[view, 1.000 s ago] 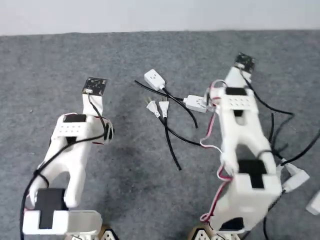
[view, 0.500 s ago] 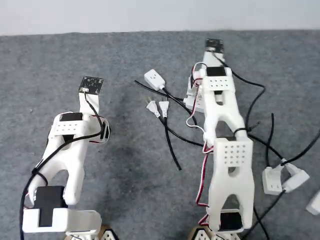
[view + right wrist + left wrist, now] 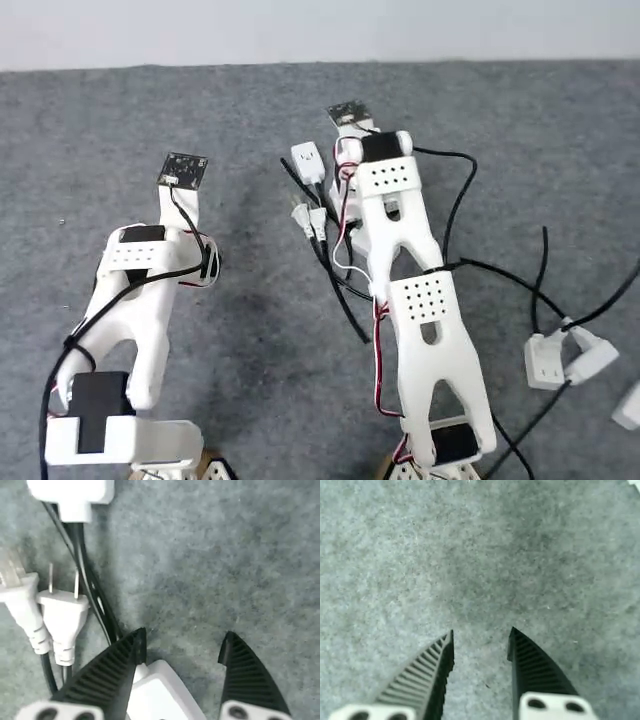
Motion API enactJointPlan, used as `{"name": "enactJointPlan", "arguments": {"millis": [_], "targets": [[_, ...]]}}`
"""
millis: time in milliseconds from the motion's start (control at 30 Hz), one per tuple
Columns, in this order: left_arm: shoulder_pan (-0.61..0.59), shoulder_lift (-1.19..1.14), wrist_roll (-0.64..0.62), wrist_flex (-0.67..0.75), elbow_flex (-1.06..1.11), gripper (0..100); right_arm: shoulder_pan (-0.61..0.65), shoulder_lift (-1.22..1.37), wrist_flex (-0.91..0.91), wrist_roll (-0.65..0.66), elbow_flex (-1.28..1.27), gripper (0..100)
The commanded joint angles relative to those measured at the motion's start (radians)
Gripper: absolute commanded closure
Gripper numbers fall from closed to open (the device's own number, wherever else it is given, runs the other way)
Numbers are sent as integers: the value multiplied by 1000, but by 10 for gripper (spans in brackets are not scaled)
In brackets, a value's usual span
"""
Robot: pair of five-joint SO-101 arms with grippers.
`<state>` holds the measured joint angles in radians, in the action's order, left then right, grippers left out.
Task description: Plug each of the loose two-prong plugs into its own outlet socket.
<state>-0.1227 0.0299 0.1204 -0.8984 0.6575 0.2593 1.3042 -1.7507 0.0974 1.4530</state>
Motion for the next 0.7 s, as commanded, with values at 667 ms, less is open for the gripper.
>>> {"name": "enactJointPlan", "arguments": {"millis": [667], "targets": [[-9,2,37,-5,-42,829,-54,-423,19,362,-471,793]]}}
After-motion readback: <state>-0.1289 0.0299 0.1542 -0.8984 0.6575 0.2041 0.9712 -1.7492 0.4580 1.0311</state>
